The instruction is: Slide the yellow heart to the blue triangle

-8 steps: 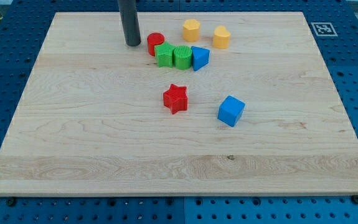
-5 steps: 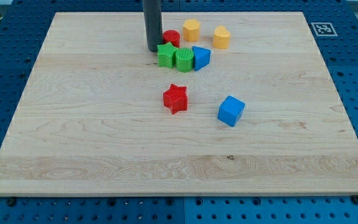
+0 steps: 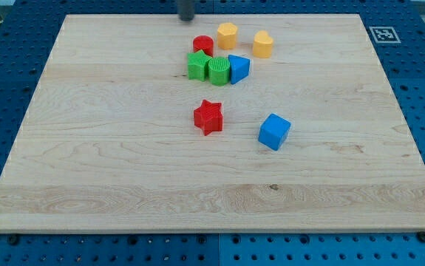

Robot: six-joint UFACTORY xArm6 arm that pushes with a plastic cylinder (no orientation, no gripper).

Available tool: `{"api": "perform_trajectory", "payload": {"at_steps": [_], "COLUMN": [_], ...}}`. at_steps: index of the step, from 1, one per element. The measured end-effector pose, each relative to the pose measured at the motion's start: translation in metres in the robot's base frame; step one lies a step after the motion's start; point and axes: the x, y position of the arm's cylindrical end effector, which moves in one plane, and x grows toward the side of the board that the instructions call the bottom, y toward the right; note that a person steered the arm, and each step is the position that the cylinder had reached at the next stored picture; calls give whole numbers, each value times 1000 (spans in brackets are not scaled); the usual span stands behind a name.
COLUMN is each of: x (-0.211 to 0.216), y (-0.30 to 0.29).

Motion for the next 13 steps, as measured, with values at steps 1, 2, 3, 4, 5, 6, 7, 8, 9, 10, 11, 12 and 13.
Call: {"api": "perform_trajectory", "payload": {"at_steps": [1, 2, 3, 4, 5, 6, 7, 8, 9, 10, 11, 12, 13], "x": [8, 37, 74, 84, 78, 60, 56, 72, 107, 134, 138, 122, 102], "y": [55, 91, 98, 99, 102, 122, 161, 193, 194, 187, 165, 189, 199]}}
